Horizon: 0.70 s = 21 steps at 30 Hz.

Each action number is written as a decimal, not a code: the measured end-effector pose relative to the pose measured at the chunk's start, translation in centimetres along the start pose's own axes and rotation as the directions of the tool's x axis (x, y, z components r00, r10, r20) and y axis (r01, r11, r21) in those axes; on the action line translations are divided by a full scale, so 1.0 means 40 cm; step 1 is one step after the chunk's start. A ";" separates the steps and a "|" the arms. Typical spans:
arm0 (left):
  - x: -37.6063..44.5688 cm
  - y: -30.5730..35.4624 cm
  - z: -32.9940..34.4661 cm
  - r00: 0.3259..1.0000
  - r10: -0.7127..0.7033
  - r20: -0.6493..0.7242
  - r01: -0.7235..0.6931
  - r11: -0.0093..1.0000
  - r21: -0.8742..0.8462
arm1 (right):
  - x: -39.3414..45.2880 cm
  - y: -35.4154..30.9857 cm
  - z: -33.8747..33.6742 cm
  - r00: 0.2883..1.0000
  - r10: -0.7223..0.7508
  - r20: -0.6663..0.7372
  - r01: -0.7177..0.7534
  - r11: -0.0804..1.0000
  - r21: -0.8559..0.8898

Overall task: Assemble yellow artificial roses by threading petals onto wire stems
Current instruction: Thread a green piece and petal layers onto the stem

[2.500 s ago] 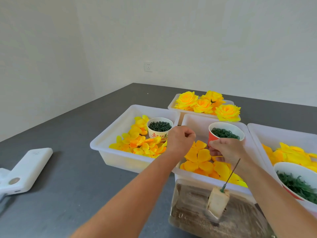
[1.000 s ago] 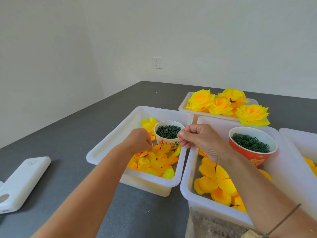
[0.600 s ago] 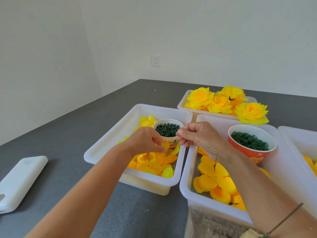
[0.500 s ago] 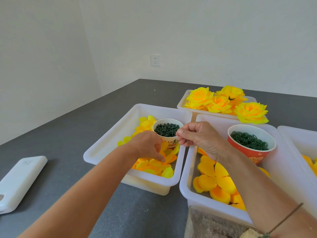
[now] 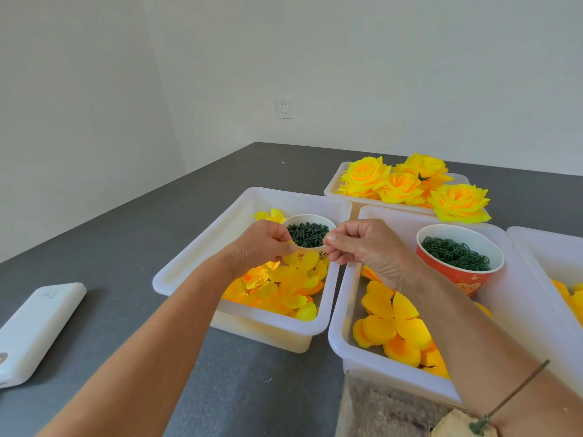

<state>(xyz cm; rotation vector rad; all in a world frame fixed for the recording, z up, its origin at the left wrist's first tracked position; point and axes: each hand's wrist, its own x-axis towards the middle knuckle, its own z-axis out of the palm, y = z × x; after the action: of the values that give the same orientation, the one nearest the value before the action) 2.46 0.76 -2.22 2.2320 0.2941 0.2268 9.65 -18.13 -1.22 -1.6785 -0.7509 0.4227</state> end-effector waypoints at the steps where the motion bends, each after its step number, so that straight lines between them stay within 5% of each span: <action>1: 0.000 -0.001 0.000 1.000 0.004 0.009 -0.003 1.000 -0.014 | 0.000 0.000 0.000 1.000 -0.001 -0.001 0.001 1.000 -0.003; 11: -0.010 0.015 -0.007 0.995 0.088 -0.051 -0.097 0.969 -0.228 | 0.003 0.001 0.001 1.000 0.001 0.006 -0.001 1.000 -0.024; 17: -0.022 0.025 -0.006 0.989 0.079 0.126 -0.037 0.951 -0.307 | 0.005 0.004 0.002 1.000 0.001 0.001 -0.001 0.999 -0.034; 21: 0.010 -0.005 -0.021 0.944 -0.140 -0.298 0.072 0.971 -0.227 | 0.007 0.004 0.001 1.000 0.001 0.006 -0.001 0.999 -0.032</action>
<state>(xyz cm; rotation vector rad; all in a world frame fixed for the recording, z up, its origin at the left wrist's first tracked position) 2.59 1.59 -1.83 1.9564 0.5344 0.5310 9.85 -17.94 -1.36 -1.7080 -0.7644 0.4183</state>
